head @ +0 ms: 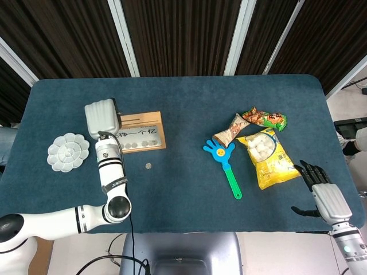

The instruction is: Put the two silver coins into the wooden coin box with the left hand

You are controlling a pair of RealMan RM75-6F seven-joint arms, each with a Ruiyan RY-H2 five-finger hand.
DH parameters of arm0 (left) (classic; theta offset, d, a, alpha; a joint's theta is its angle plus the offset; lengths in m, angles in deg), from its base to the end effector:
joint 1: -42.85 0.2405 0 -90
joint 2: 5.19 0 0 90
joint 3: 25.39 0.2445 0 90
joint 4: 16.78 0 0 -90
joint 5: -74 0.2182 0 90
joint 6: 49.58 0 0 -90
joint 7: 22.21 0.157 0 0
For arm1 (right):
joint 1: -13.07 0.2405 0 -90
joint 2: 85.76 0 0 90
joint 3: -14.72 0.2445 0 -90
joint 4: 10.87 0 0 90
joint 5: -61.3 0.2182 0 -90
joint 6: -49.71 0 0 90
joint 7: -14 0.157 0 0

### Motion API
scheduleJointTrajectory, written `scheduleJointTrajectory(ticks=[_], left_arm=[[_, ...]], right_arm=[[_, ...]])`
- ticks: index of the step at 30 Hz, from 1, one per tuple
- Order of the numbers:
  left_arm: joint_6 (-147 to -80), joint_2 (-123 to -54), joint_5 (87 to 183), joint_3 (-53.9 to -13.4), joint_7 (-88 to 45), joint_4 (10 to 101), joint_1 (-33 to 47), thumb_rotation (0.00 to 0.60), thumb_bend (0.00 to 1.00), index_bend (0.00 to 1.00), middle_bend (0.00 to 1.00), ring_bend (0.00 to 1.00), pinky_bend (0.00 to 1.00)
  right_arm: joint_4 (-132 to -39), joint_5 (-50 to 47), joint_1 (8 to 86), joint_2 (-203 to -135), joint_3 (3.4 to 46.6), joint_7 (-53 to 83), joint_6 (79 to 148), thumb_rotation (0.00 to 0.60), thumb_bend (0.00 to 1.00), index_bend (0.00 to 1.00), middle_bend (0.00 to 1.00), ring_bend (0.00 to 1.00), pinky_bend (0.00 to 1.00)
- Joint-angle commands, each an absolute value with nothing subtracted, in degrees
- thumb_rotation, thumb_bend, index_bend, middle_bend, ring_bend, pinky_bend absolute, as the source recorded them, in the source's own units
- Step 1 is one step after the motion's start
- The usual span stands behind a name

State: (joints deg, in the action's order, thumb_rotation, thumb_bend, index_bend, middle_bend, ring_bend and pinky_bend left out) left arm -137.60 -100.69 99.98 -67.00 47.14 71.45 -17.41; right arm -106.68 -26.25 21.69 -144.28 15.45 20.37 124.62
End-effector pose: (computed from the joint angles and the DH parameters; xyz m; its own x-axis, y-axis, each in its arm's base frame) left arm -0.0171 0.4270 0.0852 0.5170 -0.0841 0.8518 0.8390 0.2467 -0.4849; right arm -0.2987 -0.2018 0.1391 0.3402 -0.1929 0.9204 -0.9403 -0.0731 0.3323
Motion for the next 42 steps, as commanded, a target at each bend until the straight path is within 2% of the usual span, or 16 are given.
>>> scheduleJointTrajectory(ticks=[1, 16, 42], left_arm=[[-138.05, -100.92, 98.69, -66.81, 46.98, 70.97, -18.43, 0.600, 0.40, 0.56, 1.00, 1.00, 1.00], [-137.70, -103.14, 97.57, -62.71, 44.57, 68.27, -21.63, 0.600, 0.40, 0.56, 1.00, 1.00, 1.00], [-136.88, -104.17, 96.36, -60.23, 42.65, 65.59, -23.36, 0.600, 0.40, 0.53, 1.00, 1.00, 1.00]], right_arm=[[-106.61, -26.14, 21.65, -144.27, 15.41, 20.37, 124.68, 0.600, 0.09, 0.00, 0.00, 0.00, 0.00], [-106.48, -26.37, 21.44, -144.17, 15.05, 20.64, 125.41, 0.600, 0.09, 0.00, 0.00, 0.00, 0.00], [-105.93, -26.72, 21.19, -143.84, 14.78, 22.01, 126.21, 0.600, 0.09, 0.00, 0.00, 0.00, 0.00]])
